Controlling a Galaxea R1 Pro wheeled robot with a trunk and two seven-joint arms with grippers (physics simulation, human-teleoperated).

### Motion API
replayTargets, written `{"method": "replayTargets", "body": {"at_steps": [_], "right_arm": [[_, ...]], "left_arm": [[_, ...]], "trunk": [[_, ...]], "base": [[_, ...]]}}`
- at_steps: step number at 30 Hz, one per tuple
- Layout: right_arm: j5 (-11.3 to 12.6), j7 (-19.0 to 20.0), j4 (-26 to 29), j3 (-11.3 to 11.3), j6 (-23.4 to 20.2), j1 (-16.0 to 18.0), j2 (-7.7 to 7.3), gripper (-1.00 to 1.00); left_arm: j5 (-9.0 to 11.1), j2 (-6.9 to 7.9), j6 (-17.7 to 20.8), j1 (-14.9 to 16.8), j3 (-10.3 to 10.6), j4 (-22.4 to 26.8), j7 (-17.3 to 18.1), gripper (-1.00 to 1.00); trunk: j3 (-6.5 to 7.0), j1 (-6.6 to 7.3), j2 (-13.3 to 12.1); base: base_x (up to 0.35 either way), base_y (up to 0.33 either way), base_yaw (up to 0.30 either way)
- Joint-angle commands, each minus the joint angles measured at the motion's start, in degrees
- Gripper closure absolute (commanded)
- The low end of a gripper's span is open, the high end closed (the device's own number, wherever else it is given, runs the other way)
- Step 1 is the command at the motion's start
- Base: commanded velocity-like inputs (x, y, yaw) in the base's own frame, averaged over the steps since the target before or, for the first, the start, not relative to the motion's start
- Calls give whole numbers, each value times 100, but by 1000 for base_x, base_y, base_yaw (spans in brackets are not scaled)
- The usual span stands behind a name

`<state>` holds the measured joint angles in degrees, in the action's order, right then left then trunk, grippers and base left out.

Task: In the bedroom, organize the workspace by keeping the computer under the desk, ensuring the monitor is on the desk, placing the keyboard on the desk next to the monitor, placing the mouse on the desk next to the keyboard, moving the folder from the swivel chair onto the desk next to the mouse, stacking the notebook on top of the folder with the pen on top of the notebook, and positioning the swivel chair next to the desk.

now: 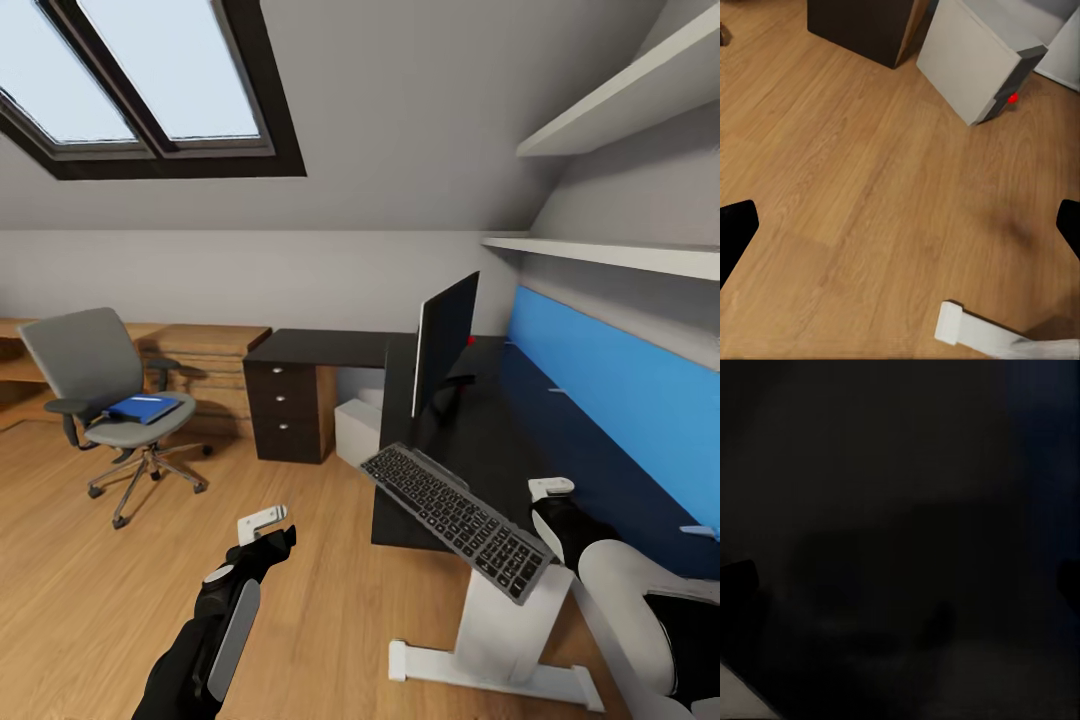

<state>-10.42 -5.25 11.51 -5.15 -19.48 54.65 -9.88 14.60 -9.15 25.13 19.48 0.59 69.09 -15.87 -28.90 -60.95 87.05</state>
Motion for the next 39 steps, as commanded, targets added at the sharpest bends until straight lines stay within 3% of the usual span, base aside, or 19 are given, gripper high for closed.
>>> {"method": "replayTargets", "body": {"at_steps": [1, 24, 32, 37, 39], "right_arm": [[-57, 4, 9, -48, -30, 2, 5, -100], [-45, 33, 9, -56, 221, 2, 40, -100], [-23, 25, 24, -65, 926, 2, 135, -100], [9, 18, 80, -93, 1080, 2, 146, -100], [223, 15, 262, -119, 1099, 2, 147, -100]], "left_arm": [[61, 0, 19, 3, 6, 8, -48, -100], [61, 0, 19, 3, 4, 4, -48, -100], [69, 0, 19, 3, 3, -1, -48, -100], [70, 0, 19, 3, 2, -1, -48, -100], [67, 0, 19, 3, 2, -10, -49, -100]], "trunk": [[-6, 2, 4], [-6, 2, 4], [-6, 2, 4], [-6, 2, 4], [-6, 2, 4]], "base": [[-122, 0, 0], [-42, 29, 0], [-149, 0, 0], [-286, 0, 0], [-221, 0, 0]]}}
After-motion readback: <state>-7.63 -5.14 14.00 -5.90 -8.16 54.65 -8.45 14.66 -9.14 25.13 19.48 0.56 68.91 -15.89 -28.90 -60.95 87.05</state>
